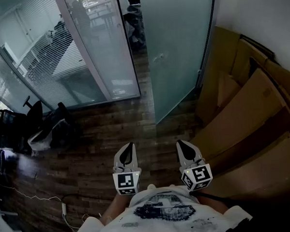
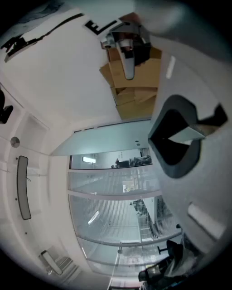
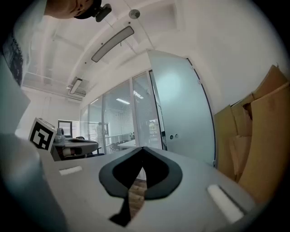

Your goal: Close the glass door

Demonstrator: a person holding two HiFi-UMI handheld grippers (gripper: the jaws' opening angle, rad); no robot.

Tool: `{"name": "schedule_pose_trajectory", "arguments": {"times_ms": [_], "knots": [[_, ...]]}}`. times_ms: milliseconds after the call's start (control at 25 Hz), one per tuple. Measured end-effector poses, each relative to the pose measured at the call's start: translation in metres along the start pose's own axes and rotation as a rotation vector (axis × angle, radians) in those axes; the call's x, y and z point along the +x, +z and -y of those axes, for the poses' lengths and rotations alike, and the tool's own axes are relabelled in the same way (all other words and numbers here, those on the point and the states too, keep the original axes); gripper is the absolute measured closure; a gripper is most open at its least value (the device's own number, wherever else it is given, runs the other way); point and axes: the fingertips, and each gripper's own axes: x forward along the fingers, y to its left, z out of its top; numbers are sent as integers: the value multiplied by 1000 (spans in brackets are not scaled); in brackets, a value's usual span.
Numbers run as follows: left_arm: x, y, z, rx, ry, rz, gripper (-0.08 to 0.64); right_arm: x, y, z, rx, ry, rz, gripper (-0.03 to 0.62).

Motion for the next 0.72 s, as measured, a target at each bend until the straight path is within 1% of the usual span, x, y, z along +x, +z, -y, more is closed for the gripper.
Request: {"name": "schedule_pose_trajectory", "arguments": {"times_ms": [200, 360, 480, 640, 720], "knots": [[1, -4, -15, -1, 3, -4, 557, 7, -4, -10, -8, 0, -10, 586], [1, -1, -21, -12, -13, 10, 557, 10, -7, -15, -9, -19, -22, 586], [1, -2, -28, -26, -27, 1, 557, 14, -11, -23, -9, -29, -33, 586], [0, -5, -39, -25, -37, 8, 557, 19, -16, -31, 17, -45, -41, 586], [-1, -6, -45, -22, -37, 9, 557, 21, -20, -35, 15, -48, -49, 586]]}}
